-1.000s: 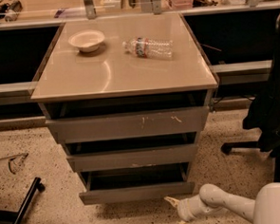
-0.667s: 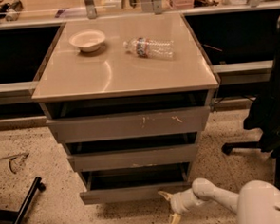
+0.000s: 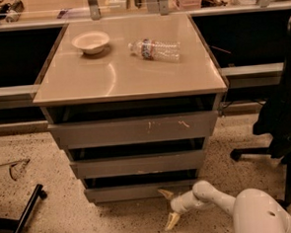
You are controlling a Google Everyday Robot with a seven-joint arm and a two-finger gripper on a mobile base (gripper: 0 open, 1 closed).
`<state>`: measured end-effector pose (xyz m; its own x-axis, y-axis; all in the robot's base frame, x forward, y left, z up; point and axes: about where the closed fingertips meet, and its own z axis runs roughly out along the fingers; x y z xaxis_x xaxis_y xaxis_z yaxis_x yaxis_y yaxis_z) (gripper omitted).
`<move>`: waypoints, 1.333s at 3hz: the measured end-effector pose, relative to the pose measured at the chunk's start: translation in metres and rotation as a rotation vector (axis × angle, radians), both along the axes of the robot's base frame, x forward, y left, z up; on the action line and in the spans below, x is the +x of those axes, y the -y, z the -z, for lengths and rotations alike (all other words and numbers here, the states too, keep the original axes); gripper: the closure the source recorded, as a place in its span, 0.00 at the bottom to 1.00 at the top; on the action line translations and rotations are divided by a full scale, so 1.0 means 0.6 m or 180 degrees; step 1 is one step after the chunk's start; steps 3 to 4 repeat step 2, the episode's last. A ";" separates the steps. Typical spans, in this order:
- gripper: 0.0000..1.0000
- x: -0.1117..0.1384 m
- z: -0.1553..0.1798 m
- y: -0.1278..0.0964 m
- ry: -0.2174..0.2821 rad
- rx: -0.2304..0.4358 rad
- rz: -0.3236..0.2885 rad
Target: Close bottom drawer
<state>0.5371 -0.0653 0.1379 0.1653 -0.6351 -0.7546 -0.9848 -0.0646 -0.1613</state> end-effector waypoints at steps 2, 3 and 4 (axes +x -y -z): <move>0.00 0.032 -0.001 -0.013 0.0231 0.0043 0.0116; 0.00 0.032 -0.001 -0.013 0.0231 0.0043 0.0116; 0.00 0.032 -0.001 -0.013 0.0231 0.0043 0.0116</move>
Offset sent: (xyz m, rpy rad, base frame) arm 0.0167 0.0054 0.0002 0.0113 -0.0628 -0.0327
